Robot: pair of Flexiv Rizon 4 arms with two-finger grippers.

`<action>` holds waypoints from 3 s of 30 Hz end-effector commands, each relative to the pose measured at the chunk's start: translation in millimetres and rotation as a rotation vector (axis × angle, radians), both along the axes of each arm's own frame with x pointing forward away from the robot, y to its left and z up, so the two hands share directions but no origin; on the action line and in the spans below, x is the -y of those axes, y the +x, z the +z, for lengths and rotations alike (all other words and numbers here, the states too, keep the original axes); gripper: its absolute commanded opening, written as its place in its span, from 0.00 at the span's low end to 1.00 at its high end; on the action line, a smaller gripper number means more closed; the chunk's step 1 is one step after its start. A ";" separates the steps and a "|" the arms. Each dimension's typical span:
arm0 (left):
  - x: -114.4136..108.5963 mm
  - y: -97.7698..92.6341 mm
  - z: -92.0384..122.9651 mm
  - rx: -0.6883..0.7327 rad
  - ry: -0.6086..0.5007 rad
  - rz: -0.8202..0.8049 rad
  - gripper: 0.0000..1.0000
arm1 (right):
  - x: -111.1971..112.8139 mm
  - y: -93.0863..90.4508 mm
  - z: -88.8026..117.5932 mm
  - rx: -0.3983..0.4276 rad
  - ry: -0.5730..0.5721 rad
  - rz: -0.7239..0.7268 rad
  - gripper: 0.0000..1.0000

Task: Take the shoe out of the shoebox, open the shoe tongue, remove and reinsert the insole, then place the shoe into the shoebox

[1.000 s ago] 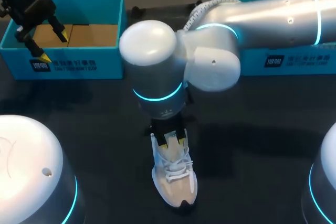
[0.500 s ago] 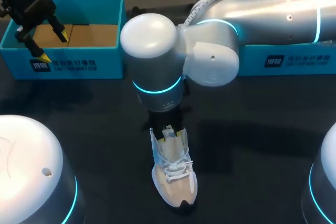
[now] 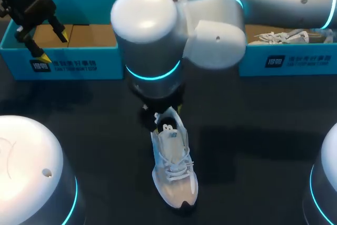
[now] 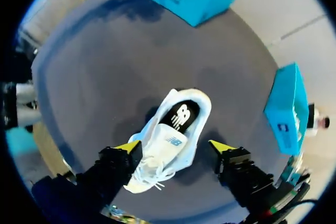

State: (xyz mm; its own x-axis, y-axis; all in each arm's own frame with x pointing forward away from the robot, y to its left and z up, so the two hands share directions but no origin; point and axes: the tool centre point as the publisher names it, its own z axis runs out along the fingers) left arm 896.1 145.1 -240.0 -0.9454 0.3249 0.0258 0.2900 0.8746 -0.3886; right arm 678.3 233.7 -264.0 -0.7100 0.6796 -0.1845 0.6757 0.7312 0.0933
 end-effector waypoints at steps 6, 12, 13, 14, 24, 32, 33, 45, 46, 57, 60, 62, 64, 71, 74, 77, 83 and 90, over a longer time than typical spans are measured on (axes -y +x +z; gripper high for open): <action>-0.1 -1.2 0.1 0.003 0.002 0.000 1.00 | -5.7 4.5 21.5 -0.032 0.113 0.469 1.00; -0.1 -1.2 0.1 0.003 0.002 0.000 1.00 | -5.7 4.5 21.5 -0.032 0.113 0.469 1.00; -0.1 -1.2 0.1 0.003 0.002 0.000 1.00 | -12.8 8.6 15.5 -0.043 0.091 0.512 1.00; -0.1 -1.2 0.1 0.003 0.002 0.000 1.00 | -17.0 13.0 10.4 -0.046 0.089 0.543 1.00; -0.1 -1.2 0.1 0.003 0.002 0.000 1.00 | -14.4 40.6 -4.2 -0.020 0.021 0.622 1.00; -0.1 -1.2 0.1 0.003 0.002 0.000 1.00 | -17.2 62.3 -22.0 -0.033 -0.051 0.710 1.00; -0.1 -1.2 0.1 0.003 0.002 0.000 1.00 | -18.2 64.6 -24.4 -0.034 -0.053 0.717 1.00; -0.1 -1.2 0.1 0.003 0.002 0.000 1.00 | -20.0 87.1 -62.7 -0.033 -0.100 0.734 1.00; -0.1 -1.2 0.1 0.003 0.002 0.000 1.00 | -19.0 87.9 -64.7 -0.034 -0.099 0.736 1.00; -0.1 -1.2 0.1 0.003 0.002 0.000 1.00 | -6.4 92.7 -69.6 -0.031 -0.106 0.768 1.00; -0.1 -1.2 0.1 0.003 0.002 0.000 1.00 | -1.4 94.5 -71.3 -0.054 -0.116 0.792 1.00; -0.1 -1.2 0.1 0.003 0.002 0.000 1.00 | 0.2 95.5 -74.1 -0.061 -0.129 0.802 1.00; -0.1 -1.2 0.1 0.003 0.002 0.000 1.00 | 1.0 96.7 -75.2 -0.058 -0.120 0.811 1.00; -0.1 -1.2 0.1 0.003 0.002 0.000 1.00 | -2.9 103.6 -90.4 -0.049 -0.108 0.863 1.00; -0.1 -1.2 0.1 0.003 0.002 0.000 1.00 | 0.2 106.4 -98.3 -0.050 -0.102 0.866 1.00; -0.1 -1.2 0.1 0.003 0.002 0.000 1.00 | 3.0 108.0 -104.1 -0.055 -0.099 0.870 1.00; -0.1 -1.2 0.1 0.003 0.002 0.000 1.00 | 3.9 111.7 -113.6 -0.075 -0.096 0.873 1.00; -0.1 -1.2 0.1 0.003 0.002 0.000 1.00 | 5.5 115.3 -124.7 -0.099 -0.082 0.862 0.85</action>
State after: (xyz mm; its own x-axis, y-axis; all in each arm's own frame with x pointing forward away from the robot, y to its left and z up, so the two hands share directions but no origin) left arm 896.0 145.1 -240.0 -0.9454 0.3249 0.0258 0.2899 0.8746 -0.3886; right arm 790.3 226.9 -383.1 -0.9852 -0.1155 -0.1264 -0.1144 0.9933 -0.0163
